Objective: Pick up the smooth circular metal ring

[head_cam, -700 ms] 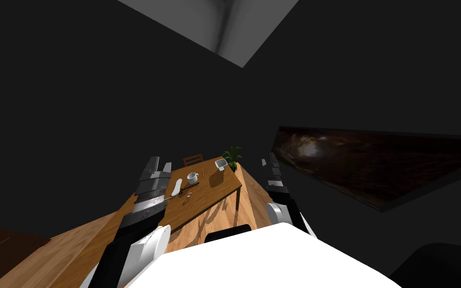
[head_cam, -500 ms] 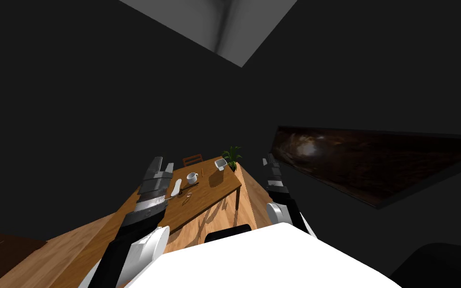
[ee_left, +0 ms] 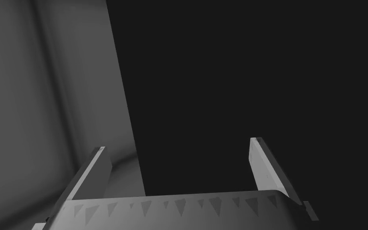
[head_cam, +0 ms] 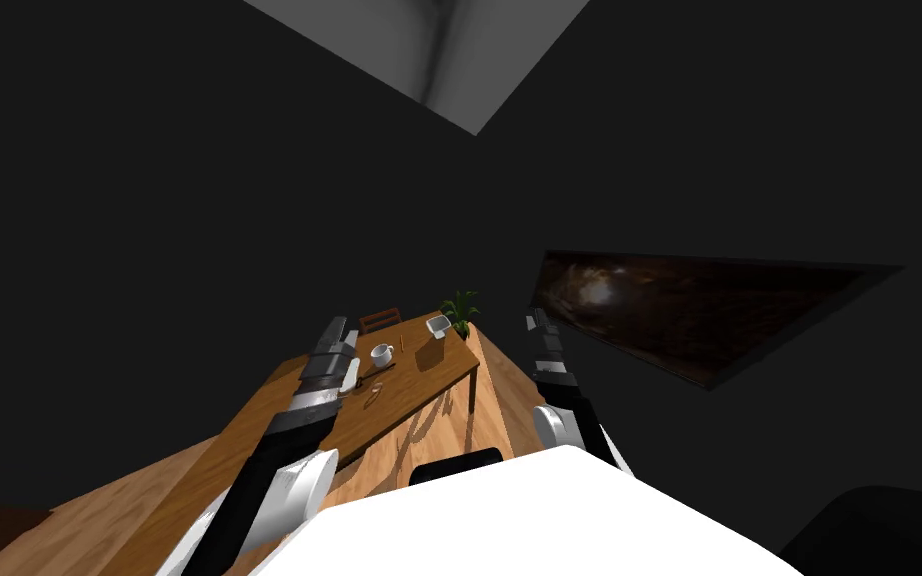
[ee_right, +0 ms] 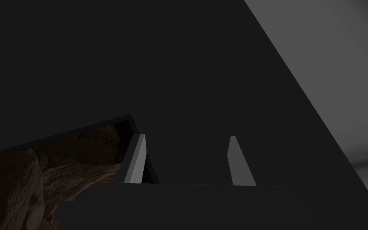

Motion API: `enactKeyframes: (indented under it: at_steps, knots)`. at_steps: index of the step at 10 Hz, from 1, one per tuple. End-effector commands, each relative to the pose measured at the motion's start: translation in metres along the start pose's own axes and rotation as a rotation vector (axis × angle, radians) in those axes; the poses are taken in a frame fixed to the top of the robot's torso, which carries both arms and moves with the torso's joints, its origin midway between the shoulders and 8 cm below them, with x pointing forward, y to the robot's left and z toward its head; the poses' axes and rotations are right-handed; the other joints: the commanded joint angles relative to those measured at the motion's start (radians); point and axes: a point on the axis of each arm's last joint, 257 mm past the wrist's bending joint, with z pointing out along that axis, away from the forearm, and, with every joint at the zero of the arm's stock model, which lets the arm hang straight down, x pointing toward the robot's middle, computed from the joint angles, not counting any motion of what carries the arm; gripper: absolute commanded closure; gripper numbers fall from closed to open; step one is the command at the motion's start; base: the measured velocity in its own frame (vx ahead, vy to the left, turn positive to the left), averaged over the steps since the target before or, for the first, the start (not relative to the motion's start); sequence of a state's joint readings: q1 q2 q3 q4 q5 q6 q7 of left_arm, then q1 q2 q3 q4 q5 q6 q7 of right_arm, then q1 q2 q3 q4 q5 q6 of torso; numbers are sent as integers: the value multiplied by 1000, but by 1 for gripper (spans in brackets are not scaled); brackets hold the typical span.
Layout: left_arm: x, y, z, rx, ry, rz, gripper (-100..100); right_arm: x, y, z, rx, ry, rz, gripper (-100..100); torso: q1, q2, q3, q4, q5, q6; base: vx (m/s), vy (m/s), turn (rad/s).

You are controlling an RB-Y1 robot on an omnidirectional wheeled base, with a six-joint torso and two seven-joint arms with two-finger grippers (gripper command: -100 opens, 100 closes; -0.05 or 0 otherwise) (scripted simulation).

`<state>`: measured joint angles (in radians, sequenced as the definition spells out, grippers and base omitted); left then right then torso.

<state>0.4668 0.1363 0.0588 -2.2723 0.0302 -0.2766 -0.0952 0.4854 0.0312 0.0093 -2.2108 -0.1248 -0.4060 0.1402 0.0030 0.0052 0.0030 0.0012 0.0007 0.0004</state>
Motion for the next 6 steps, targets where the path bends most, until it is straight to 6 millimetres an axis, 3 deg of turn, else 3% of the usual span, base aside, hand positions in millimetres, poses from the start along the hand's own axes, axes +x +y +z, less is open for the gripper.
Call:
enactKeyframes:
  at_steps: [1, 3, 4, 6]
  knots:
    - [3, 25, 3, -57, 18, 7, -100, 0, 0, 0, 0, 0, 0, 0, 0, 0, 0, 0, 0, 0, -103, 54, -131]
    - [6, 56, 5, -132, 34, 12, -100, 0, 0, 0, 0, 0, 0, 0, 1, 2, 1, 0, 0, 0, -114, 51, -119]
    - [6, 56, 5, -132, 34, 12, -100, 0, 0, 0, 0, 0, 0, 0, 1, 2, 1, 0, 0, 0, -85, 24, -50]
    - [9, 89, 5, -214, 47, 15, -100, 0, 0, 0, 0, 0, 0, 0, -1, 0, 0, 0, 0, 0, -107, 37, -113]
